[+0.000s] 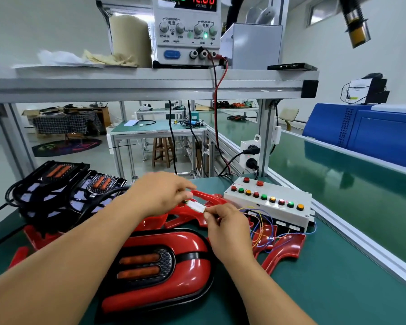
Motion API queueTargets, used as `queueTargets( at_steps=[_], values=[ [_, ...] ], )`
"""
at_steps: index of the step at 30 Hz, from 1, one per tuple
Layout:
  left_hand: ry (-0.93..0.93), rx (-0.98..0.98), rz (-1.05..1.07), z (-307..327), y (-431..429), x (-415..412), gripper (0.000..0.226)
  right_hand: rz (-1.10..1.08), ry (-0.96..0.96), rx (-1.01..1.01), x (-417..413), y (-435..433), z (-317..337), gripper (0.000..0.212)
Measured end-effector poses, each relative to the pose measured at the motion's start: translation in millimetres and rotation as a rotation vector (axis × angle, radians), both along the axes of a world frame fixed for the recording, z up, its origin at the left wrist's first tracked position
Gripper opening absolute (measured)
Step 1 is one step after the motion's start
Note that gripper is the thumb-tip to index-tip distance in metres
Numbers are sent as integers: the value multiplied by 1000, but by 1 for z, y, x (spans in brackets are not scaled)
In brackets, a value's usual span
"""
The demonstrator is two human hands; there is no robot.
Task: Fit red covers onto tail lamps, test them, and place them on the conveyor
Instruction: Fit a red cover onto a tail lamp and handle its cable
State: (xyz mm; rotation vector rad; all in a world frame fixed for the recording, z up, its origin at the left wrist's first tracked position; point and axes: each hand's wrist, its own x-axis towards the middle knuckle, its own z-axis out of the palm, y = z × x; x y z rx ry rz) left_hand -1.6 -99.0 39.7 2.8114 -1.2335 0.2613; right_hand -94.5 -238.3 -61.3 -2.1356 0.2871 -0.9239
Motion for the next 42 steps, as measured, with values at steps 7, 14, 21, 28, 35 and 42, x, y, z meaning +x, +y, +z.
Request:
queueTargets(
  at_steps=[7, 14, 21, 28, 35, 42],
  values=[
    [-340, -343, 171, -30, 116, -16, 29, -89, 114, 24, 2, -2, -1, 9],
    [115, -616, 85, -87, 146, -22, 43, -75, 240, -182, 5, -5, -1, 10],
    [164, -558, 77, -99, 145, -23, 44, -15, 192, 206, -2, -11, 14, 19],
    [218, -662, 34, -107, 144, -26, 48, -192, 242, -62, 6, -31, 18, 22],
    [240, -703, -9, -114, 147, -20, 50, -216, 469, -417, 34, -32, 21, 20],
    [268, -739, 2, -115, 145, -19, 47, -193, 646, -468, 46, -39, 22, 39]
  ],
)
